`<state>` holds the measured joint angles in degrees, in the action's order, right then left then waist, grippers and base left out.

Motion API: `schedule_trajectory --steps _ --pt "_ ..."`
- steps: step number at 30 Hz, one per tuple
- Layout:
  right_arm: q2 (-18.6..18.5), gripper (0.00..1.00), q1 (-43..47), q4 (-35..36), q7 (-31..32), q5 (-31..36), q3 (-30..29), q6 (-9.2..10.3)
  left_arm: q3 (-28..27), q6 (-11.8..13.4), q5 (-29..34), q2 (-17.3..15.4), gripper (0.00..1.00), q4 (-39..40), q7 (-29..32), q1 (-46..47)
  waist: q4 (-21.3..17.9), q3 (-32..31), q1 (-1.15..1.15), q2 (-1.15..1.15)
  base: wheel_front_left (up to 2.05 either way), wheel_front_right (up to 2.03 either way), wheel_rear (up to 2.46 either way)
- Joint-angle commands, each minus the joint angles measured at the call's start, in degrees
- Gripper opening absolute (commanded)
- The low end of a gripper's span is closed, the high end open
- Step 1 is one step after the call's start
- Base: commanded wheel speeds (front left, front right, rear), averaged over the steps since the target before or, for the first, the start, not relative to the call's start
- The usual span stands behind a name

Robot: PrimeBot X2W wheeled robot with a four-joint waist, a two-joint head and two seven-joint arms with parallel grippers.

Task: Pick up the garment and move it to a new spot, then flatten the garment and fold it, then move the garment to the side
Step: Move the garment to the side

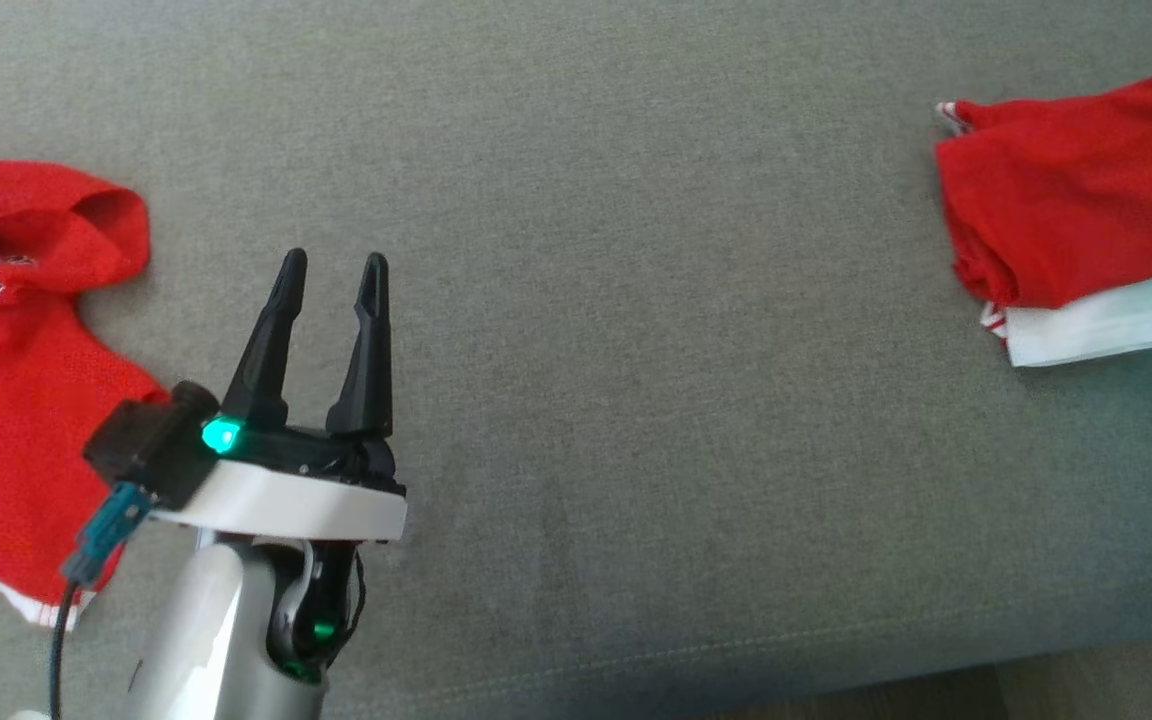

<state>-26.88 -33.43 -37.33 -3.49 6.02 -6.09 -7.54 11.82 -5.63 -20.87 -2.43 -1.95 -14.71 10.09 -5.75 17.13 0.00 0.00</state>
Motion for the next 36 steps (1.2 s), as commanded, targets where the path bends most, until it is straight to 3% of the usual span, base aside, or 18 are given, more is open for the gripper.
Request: schedule_trajectory --steps 1,8,9,10,11,23,29,36 --pt "-0.5 0.00 -0.6 2.3 0.2 0.8 -0.3 0.05 -2.2 -0.2 -0.2 -0.4 1.00 1.8 -0.3 1.8 0.2 -0.1 0.00 0.00 0.00 0.00 0.00" --pt "1.1 0.00 0.6 4.3 1.1 1.9 -1.9 0.05 -2.2 -0.3 -0.4 -0.4 1.00 1.9 -0.3 1.2 0.4 -0.4 0.00 0.00 0.00 0.00 0.00" --pt "1.2 0.22 0.8 4.5 1.1 1.7 -1.8 0.05 -2.3 -0.3 -0.3 -0.4 1.00 1.8 -0.3 1.1 0.4 -0.5 0.00 0.00 0.00 0.00 0.00" --pt "1.4 0.69 1.0 4.7 1.2 1.4 -1.6 0.05 -2.3 -0.3 -0.3 -0.4 1.00 1.8 -0.3 1.1 0.4 -0.6 0.00 0.00 0.00 0.00 0.00" --pt "1.6 1.00 1.3 4.8 1.2 1.0 -1.5 0.05 -2.4 -0.3 -0.4 -0.4 1.00 1.8 -0.3 1.0 0.4 -0.7 0.00 0.00 0.00 0.00 0.00" --pt "5.5 1.00 1.8 12.6 1.6 -0.5 0.0 0.05 -2.1 0.0 -1.1 -0.4 1.00 1.0 -0.3 0.3 0.4 -3.5 0.00 0.00 0.00 0.00 0.00" --pt "10.7 1.00 3.2 16.2 0.5 -2.6 1.2 0.05 -2.3 0.5 -1.6 -0.4 1.00 1.1 -0.3 -0.4 1.2 -6.2 0.00 0.00 0.00 0.00 0.00" --pt "20.4 1.00 8.3 20.3 -3.7 -8.1 4.1 0.05 -2.4 1.5 -2.0 -0.4 1.00 1.8 -0.3 -2.3 2.8 -10.6 0.00 0.00 0.00 0.00 0.00"
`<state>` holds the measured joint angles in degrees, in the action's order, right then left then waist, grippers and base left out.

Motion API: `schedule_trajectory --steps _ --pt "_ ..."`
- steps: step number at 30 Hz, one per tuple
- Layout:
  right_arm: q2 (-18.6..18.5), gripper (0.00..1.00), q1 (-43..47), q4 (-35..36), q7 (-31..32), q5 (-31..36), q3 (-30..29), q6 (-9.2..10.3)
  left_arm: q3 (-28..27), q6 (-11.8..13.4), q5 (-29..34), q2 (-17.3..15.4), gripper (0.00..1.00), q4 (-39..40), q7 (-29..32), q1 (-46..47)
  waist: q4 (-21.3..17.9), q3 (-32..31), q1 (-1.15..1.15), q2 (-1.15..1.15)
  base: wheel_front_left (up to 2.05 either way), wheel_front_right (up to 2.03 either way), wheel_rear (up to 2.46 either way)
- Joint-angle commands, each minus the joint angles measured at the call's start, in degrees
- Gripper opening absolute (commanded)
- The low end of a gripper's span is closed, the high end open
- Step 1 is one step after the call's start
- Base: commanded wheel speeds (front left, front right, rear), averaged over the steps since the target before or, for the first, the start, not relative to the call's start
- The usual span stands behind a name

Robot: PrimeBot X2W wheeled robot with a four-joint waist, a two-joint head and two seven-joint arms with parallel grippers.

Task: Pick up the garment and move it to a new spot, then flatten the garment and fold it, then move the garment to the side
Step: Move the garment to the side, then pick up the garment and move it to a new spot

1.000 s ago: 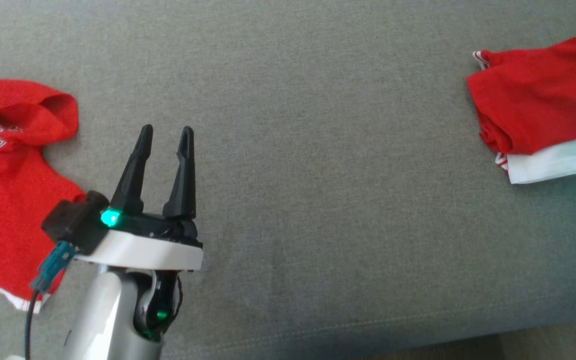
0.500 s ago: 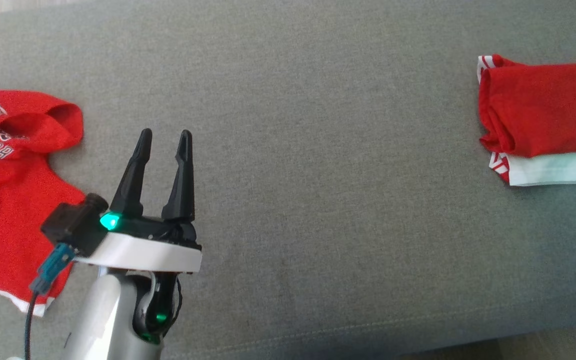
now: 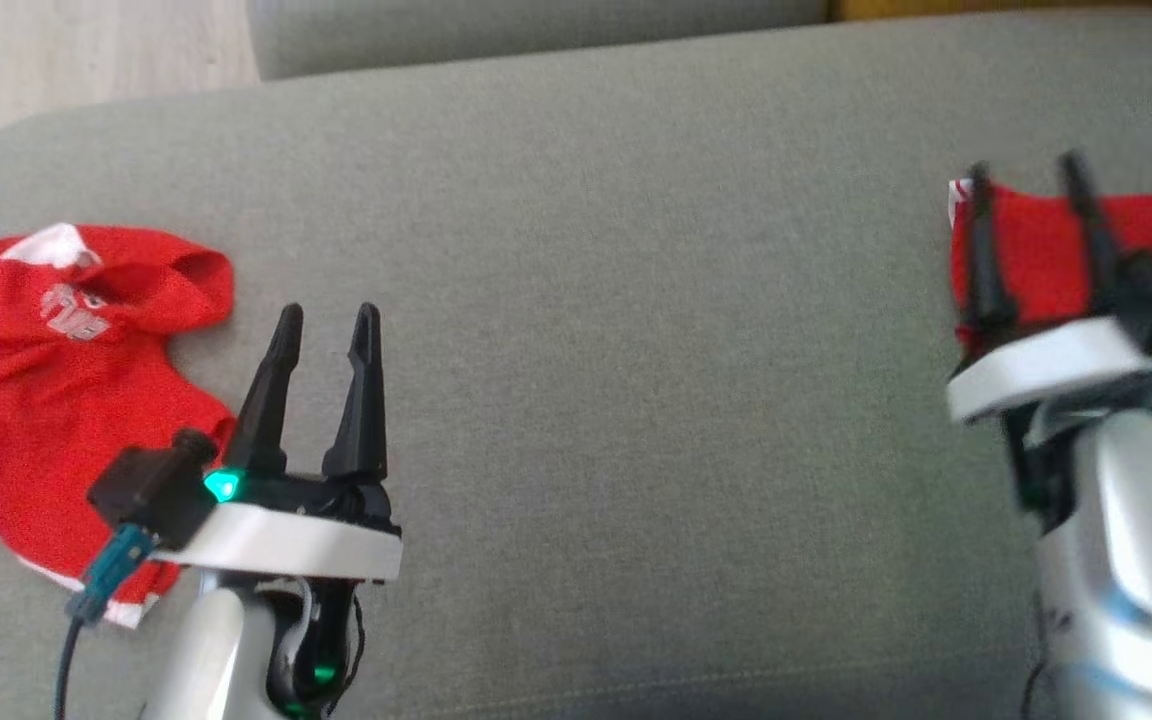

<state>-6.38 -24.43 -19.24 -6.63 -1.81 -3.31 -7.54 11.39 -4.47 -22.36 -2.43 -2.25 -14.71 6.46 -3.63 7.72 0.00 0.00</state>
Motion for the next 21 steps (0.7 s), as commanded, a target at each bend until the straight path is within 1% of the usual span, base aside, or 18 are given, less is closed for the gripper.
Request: schedule_trajectory --steps 1,4,7,11,13,16,21 --pt "0.7 1.00 0.2 2.8 -1.3 -0.6 2.2 0.05 -2.0 0.4 -0.5 -0.4 1.00 2.2 -0.3 1.0 0.9 -1.8 0.00 0.00 0.00 0.00 0.00" --pt "2.6 1.00 3.3 4.1 -3.3 -2.3 3.8 0.05 -2.0 0.8 -0.5 -0.4 1.00 2.6 -0.3 0.0 1.5 -3.4 0.00 0.00 0.00 0.00 0.00" --pt "3.3 1.00 6.7 5.2 -4.9 -3.5 5.3 0.05 -2.0 1.1 -0.5 -0.4 1.00 2.7 -0.3 -1.1 1.8 -4.8 0.00 0.00 0.00 0.00 0.00" --pt "3.5 1.00 11.7 5.5 -6.5 -7.7 7.3 0.05 -2.0 1.2 0.3 -0.4 1.00 2.5 -0.3 -2.7 2.1 -6.2 0.00 0.00 0.00 0.00 0.00" --pt "3.5 1.00 13.8 5.2 -7.2 -8.8 8.0 0.05 -1.8 1.3 1.0 -0.4 1.00 2.3 -0.3 -3.5 2.1 -6.5 0.00 0.00 0.00 0.00 0.00" --pt "3.5 1.00 16.7 4.7 -7.9 -9.2 9.2 0.05 -1.3 1.3 2.0 -0.4 1.00 1.8 -0.3 -4.7 2.3 -6.6 0.00 0.00 0.00 0.00 0.00" --pt "3.5 1.00 18.1 5.0 -8.3 -9.2 9.3 0.05 -1.2 1.5 2.0 -0.4 1.00 1.8 -0.3 -5.4 2.4 -6.7 0.00 0.00 0.00 0.00 0.00"
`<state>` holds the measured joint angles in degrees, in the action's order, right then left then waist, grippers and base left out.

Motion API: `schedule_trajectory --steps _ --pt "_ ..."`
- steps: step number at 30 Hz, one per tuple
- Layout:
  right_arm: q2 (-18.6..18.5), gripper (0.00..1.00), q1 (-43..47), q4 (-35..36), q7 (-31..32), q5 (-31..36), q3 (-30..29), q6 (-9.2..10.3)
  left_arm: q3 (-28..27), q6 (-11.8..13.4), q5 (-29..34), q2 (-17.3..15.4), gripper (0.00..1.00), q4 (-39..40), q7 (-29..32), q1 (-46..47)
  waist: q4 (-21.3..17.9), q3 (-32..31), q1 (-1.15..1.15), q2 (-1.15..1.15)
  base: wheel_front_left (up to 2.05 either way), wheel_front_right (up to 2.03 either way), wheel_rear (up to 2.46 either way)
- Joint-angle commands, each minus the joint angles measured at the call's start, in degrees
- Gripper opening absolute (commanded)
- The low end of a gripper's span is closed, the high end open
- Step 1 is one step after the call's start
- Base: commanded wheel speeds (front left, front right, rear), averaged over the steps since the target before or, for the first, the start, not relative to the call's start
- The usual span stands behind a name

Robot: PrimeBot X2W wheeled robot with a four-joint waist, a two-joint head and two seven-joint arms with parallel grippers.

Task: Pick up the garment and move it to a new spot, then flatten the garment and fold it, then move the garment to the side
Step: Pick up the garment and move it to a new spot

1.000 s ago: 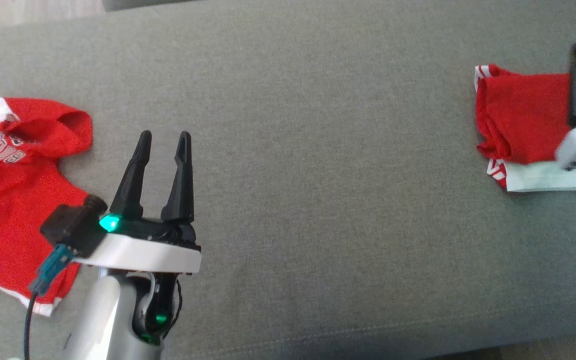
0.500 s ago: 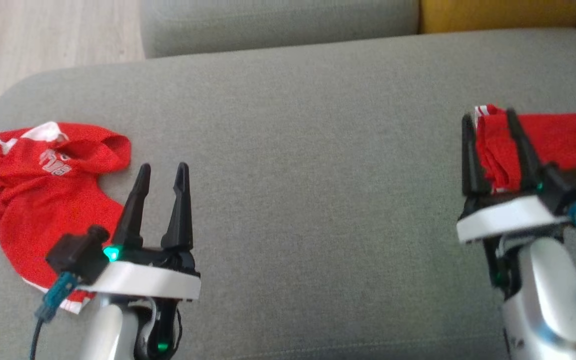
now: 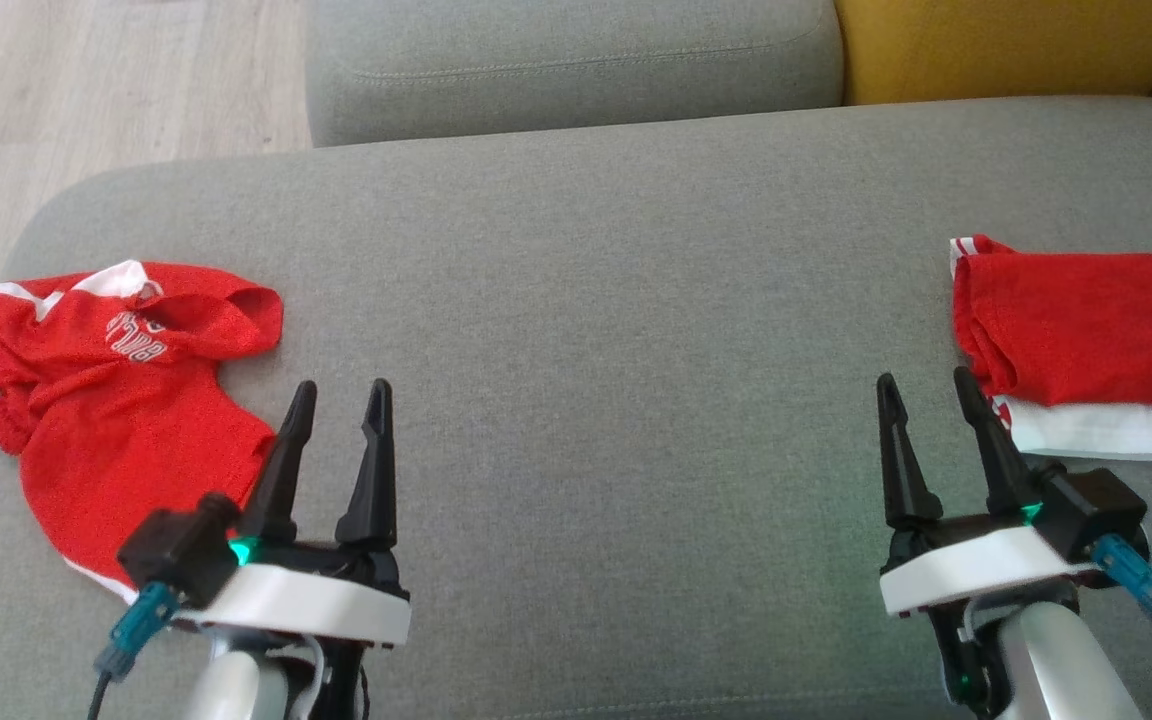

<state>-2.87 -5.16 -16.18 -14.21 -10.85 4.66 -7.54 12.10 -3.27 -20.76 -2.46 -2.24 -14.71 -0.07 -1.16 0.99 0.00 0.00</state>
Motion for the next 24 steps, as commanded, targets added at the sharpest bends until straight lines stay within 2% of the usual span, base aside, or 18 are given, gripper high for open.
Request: schedule_trajectory --steps 1,24 --pt "0.0 1.00 -1.0 2.0 -0.7 -0.2 1.4 0.05 -2.0 0.4 0.3 -0.4 1.00 2.0 -0.3 1.0 -0.1 0.0 0.00 0.00 0.00 0.00 0.00" --pt "0.0 1.00 -1.2 4.2 -0.8 -2.3 1.1 0.05 -2.0 0.7 -0.3 -0.4 1.00 2.0 -0.3 1.1 -1.3 -0.1 0.00 0.00 0.00 0.00 0.00"
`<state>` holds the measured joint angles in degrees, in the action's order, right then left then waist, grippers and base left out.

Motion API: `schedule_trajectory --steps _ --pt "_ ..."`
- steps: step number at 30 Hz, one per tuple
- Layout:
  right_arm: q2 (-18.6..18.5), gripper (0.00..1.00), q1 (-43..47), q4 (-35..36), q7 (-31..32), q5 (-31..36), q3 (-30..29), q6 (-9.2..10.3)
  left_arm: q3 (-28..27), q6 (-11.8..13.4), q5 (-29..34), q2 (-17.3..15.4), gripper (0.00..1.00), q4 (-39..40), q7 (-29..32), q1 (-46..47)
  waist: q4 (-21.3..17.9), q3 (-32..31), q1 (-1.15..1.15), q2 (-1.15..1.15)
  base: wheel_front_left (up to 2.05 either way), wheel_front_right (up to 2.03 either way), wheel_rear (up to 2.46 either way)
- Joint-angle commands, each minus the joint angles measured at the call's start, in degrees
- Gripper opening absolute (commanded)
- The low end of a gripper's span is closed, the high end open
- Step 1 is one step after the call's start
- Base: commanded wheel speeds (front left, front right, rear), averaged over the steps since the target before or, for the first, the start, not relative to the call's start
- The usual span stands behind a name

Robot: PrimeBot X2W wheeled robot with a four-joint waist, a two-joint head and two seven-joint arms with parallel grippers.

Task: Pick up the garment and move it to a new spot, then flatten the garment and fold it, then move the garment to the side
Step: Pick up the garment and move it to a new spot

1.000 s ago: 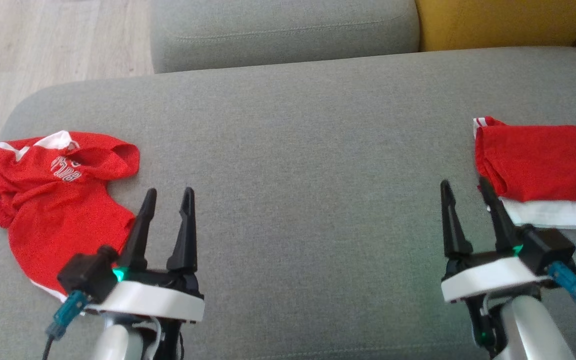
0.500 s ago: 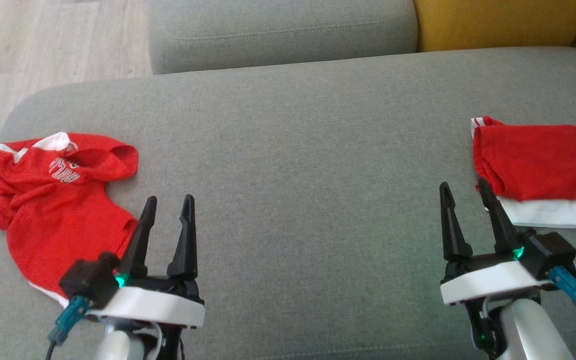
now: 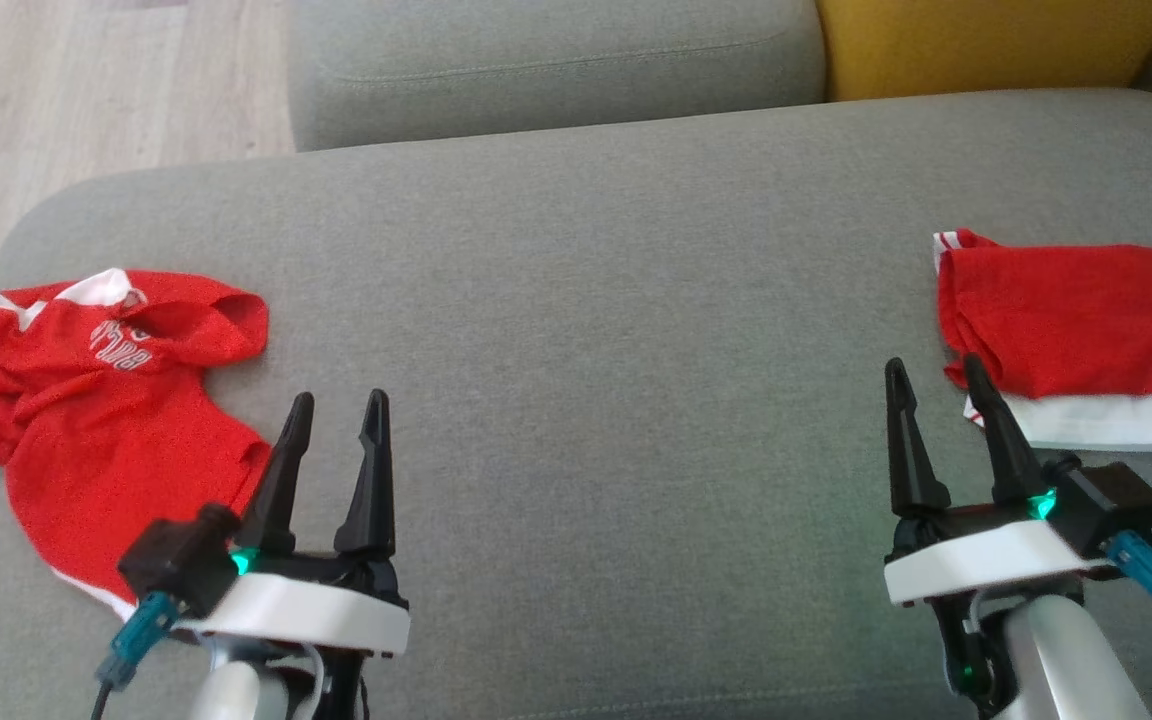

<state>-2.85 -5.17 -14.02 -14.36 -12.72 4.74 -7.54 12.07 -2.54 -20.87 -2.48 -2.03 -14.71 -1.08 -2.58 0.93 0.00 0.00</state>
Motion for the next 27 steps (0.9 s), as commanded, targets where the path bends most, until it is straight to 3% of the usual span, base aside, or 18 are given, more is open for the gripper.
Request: schedule_trajectory --steps 1,9,27 --pt "0.0 1.00 -1.2 2.1 -0.6 -0.5 1.0 0.05 -1.9 -0.1 -0.1 -0.4 1.00 1.7 -0.3 2.1 0.4 0.0 0.00 0.00 0.00 0.00 0.00" --pt "0.0 1.00 -0.7 2.2 -0.6 -1.1 2.3 0.05 -2.1 0.3 -0.2 -0.4 1.00 1.6 -0.3 2.3 4.9 -0.7 0.00 0.00 0.00 0.00 0.00" --pt "0.0 1.00 0.9 1.0 -0.6 -2.8 6.7 0.05 -5.7 0.6 0.9 -0.4 1.00 1.6 -0.3 -0.3 22.7 -3.3 0.00 0.00 0.00 0.00 0.00"
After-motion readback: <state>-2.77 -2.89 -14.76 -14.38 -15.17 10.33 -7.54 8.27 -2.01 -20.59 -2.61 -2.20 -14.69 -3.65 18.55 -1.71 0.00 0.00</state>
